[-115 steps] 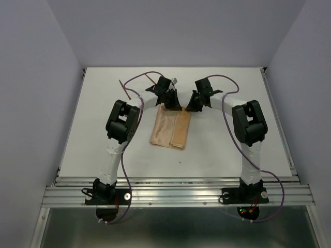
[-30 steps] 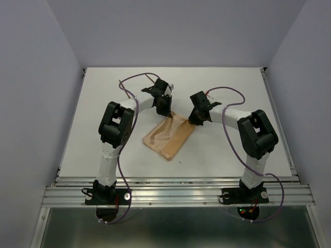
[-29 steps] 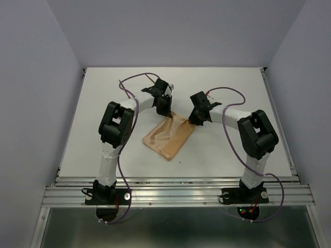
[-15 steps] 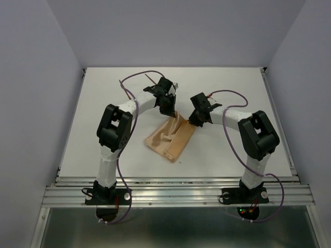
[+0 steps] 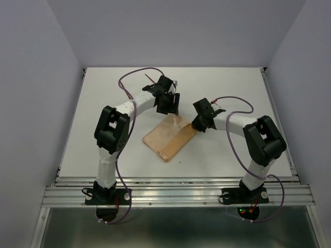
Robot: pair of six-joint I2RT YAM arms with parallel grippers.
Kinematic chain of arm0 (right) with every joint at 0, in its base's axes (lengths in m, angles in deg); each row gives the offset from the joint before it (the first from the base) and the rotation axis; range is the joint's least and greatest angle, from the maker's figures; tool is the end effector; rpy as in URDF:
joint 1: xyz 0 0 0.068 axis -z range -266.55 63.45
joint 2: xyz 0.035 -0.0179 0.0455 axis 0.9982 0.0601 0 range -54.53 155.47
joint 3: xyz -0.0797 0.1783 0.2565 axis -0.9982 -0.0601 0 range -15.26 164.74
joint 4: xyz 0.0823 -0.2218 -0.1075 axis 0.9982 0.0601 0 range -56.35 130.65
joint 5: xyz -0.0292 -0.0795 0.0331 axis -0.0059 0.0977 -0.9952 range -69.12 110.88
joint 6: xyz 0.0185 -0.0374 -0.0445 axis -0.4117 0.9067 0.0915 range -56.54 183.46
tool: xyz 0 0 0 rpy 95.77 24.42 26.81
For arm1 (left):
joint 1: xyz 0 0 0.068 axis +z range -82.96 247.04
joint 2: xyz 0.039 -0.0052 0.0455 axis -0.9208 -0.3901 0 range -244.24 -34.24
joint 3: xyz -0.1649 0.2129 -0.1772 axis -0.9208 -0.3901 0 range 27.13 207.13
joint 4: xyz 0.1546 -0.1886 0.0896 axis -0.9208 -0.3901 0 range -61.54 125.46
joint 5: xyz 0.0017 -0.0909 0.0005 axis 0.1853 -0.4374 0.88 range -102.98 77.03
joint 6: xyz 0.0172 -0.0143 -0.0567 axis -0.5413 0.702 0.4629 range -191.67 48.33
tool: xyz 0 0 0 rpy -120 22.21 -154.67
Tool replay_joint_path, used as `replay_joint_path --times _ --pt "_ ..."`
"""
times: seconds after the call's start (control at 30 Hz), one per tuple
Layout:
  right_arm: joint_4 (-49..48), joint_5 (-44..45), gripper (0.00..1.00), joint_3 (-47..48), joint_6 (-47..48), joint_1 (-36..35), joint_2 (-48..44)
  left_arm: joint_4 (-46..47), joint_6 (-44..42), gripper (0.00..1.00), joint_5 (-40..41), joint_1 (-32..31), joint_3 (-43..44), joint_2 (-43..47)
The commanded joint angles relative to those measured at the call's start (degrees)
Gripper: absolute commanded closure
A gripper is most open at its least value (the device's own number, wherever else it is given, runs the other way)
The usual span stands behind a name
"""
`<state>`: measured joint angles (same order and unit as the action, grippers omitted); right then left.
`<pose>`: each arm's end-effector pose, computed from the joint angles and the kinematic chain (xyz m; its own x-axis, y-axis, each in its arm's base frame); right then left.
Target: Fold the napkin into a case and place the utensils inside
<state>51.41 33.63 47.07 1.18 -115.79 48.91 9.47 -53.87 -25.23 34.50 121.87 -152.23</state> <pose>0.3341 0.1753 0.2037 -0.6810 0.6083 -0.4077 0.4860 0.7919 0.3698 0.4099 -0.2730 0.2609 -0.8044 0.1588 -0.5724 0.4164 0.8380 -0.3526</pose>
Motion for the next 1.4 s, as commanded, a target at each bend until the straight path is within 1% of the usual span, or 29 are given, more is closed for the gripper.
replay_joint_path --times 0.0,0.1,0.17,0.33,0.4,0.5,0.63,0.7,0.9,0.93,1.0,1.03,1.2,1.3,1.37 --pt "4.30 1.92 0.83 -5.80 -4.42 -2.57 -4.46 -1.34 -1.89 0.29 2.41 -0.16 0.45 2.33" --pt "4.04 2.36 0.83 -8.88 -7.50 -3.29 -7.19 -1.25 -2.42 0.30 2.23 -0.34 0.62 2.07" --pt "3.78 2.63 0.83 -10.37 -8.47 -3.90 -9.21 -1.42 -3.30 0.33 1.79 -0.60 0.80 1.63" --pt "3.33 3.07 0.81 -11.35 -7.33 -3.90 -13.16 -2.13 -5.58 0.41 0.47 -1.13 0.97 -0.48" --pt "3.42 3.07 0.80 -10.56 -4.54 -3.90 -14.83 -2.13 -6.20 0.45 0.12 -1.30 1.15 -1.62" --pt "3.33 3.07 0.77 -9.94 0.57 -3.90 -16.51 -1.95 -6.72 0.46 -0.05 -1.57 1.33 -2.67" --pt "3.95 1.58 0.76 -8.19 7.34 -3.90 -18.88 -1.42 -7.34 0.48 -0.67 -2.01 1.15 -3.03" --pt "4.47 -0.09 0.80 -7.66 11.45 -3.90 -18.71 -1.42 -7.34 0.50 -0.84 -2.18 1.15 -3.21" --pt "6.06 -2.20 0.93 -6.95 15.69 -3.90 -16.52 -1.42 -7.34 0.53 -1.11 -2.18 1.68 -4.17" --pt "5.89 -3.25 0.94 -7.04 16.22 -3.90 -15.91 -1.60 -7.34 0.55 -1.20 -2.27 1.76 -4.70" --pt "5.45 -4.84 0.94 -7.13 17.36 -3.90 -14.59 -1.77 -7.34 0.57 -1.28 -2.27 2.03 -5.31" --pt "5.36 -5.37 0.95 -7.13 17.72 -3.90 -14.23 -1.77 -7.26 0.60 -1.20 -2.27 2.03 -5.40" --pt "3.95 -6.78 0.95 -7.39 18.78 -3.90 -12.83 -1.77 -7.26 0.61 -1.46 -2.27 2.29 -6.63" --pt "3.95 -6.43 0.94 -7.31 18.34 -3.90 -11.16 -1.86 -7.26 0.65 -1.81 -2.27 2.56 -7.07" --pt "4.04 -5.99 0.94 -7.22 17.46 -3.90 -9.58 -1.95 -7.17 0.71 -1.90 -2.36 2.90 -7.16"
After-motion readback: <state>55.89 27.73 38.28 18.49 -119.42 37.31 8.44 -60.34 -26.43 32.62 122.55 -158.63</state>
